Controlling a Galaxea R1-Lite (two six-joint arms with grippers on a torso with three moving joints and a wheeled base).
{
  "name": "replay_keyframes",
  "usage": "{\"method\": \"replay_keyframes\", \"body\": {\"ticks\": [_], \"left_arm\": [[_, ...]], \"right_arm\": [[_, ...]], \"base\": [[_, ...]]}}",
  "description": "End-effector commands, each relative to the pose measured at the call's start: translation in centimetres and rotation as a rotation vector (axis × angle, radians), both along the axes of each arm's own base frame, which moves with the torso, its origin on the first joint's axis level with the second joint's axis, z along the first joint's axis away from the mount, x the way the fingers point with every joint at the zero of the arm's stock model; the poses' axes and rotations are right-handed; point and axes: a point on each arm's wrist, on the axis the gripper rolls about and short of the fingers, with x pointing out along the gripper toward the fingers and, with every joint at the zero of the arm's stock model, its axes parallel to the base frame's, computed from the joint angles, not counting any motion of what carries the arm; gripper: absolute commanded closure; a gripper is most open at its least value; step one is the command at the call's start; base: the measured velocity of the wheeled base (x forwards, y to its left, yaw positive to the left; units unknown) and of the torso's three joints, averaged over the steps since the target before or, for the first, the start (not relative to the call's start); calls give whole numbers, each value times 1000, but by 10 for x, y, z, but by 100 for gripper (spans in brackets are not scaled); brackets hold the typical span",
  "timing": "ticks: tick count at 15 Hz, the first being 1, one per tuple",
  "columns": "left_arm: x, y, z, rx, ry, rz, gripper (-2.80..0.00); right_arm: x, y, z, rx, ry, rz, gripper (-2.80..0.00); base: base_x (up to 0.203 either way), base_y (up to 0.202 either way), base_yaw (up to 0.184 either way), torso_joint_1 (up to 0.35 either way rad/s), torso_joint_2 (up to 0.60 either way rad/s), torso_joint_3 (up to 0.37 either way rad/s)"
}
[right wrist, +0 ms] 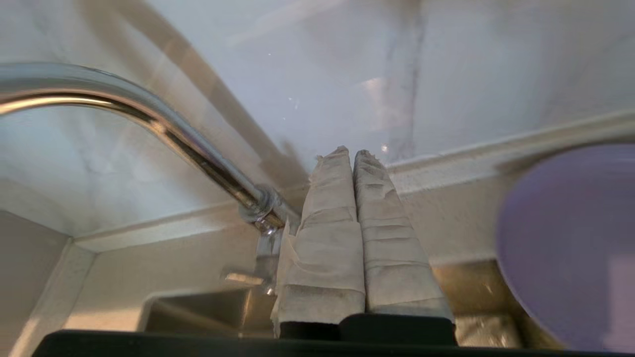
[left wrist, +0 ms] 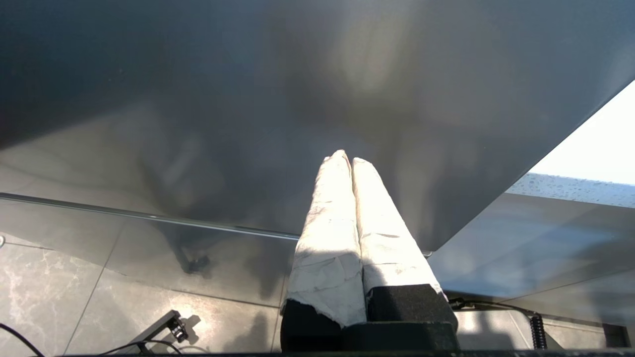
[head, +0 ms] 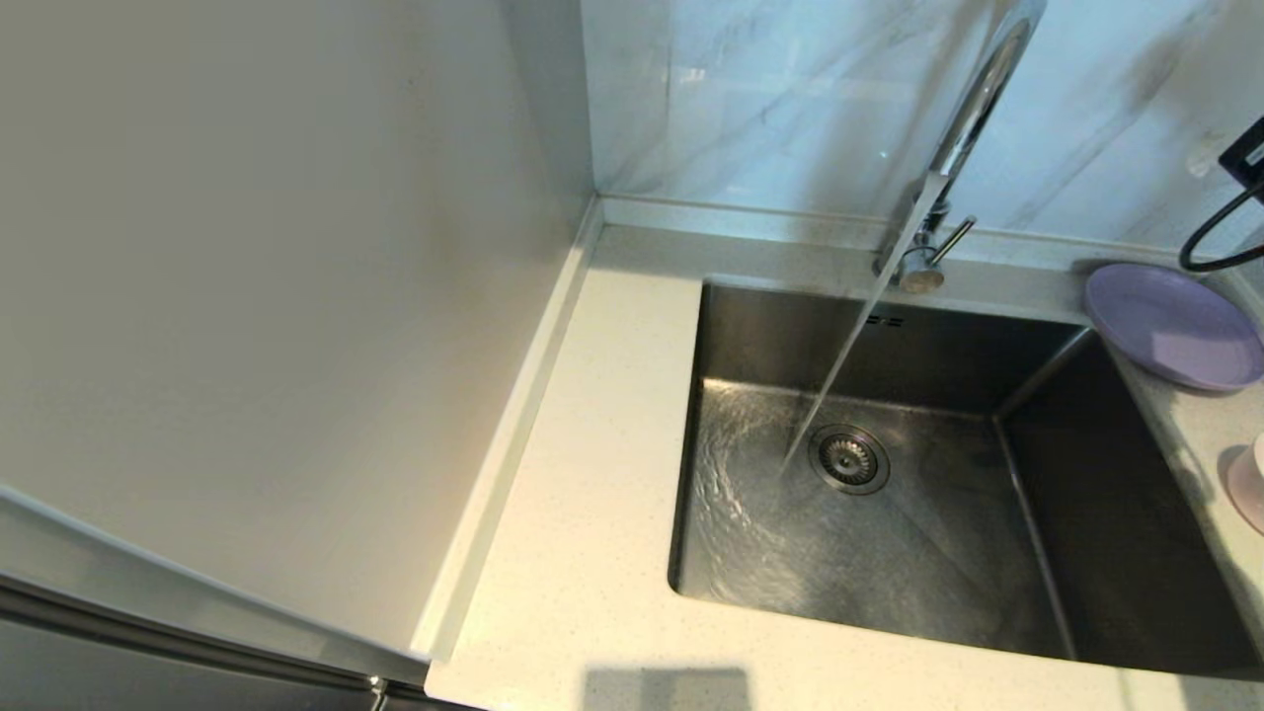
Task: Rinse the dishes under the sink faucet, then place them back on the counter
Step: Pick up the bowl
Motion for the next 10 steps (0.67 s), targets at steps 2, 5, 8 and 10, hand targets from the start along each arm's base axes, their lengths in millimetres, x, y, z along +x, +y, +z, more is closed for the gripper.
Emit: {"method": "replay_keyframes", "body": {"ticks": [2,5,8,10], "left_arm": [[0,0,0,0,0,0,0],[0,0,0,0,0,0,0],[0,0,0,0,0,-2,0],[0,0,0,0,0,0,0]], "right_arm": [[-68,21,32,-16,-62,40,0],[-104,45,45,97,-11,239,0],[-116,56,57,142,-11,440,0],[-118,63,65,151,-4,552,0]], "base": [[0,0,0,0,0,0],[0,0,0,0,0,0],[0,0,0,0,0,0],[0,0,0,0,0,0]]}}
